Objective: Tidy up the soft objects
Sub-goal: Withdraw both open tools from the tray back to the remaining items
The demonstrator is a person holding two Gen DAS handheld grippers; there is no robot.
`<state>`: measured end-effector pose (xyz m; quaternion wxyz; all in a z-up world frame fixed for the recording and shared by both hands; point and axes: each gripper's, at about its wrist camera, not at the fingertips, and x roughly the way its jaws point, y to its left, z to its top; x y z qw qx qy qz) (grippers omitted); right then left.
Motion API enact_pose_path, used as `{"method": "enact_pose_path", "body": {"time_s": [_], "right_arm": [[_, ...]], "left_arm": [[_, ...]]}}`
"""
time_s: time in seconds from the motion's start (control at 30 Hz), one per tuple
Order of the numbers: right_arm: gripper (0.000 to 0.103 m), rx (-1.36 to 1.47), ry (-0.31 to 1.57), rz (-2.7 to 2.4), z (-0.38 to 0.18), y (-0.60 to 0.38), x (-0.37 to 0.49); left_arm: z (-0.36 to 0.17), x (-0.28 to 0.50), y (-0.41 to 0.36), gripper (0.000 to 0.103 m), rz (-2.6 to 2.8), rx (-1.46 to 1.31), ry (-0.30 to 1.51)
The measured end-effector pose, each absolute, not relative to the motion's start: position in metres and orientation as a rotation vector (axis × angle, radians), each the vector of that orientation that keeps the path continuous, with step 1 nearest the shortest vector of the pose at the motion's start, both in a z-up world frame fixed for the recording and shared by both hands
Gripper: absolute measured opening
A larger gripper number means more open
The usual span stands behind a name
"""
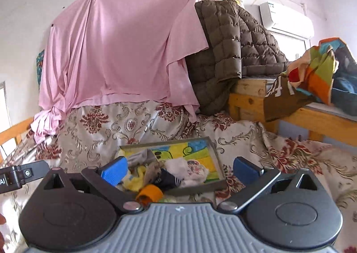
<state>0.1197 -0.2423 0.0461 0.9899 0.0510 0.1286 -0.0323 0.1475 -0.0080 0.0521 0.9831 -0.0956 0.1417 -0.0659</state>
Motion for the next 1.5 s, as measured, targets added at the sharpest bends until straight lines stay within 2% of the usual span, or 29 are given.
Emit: {"method": "enact_pose_path", "body": {"time_s": [0.43, 0.6, 0.87, 1.5], "right_arm": [[0.103, 0.113, 0.424, -0.026, 0.009, -0.218, 0.065], [0.103, 0.162, 0.551, -0.015, -0.006, -0.217, 0.061], [0.103, 0.155, 0.637, 0.004, -0.018, -0.215, 0.070], [0.103, 0.128, 0.660, 0.168, -0.021, -0.195, 0.076]], "left_arm": [[0.020, 0.084, 0.026, 0.102, -0.100, -0.124, 0.405], [0.003, 0.075, 0.026, 0.102, -0.068, -0.108, 0.493], [-0.014, 0.073, 0.022, 0.102, -0.031, -0.084, 0.592], [-0.020, 0.082, 0.026, 0.102, 0.091, -0.088, 0.640]]}}
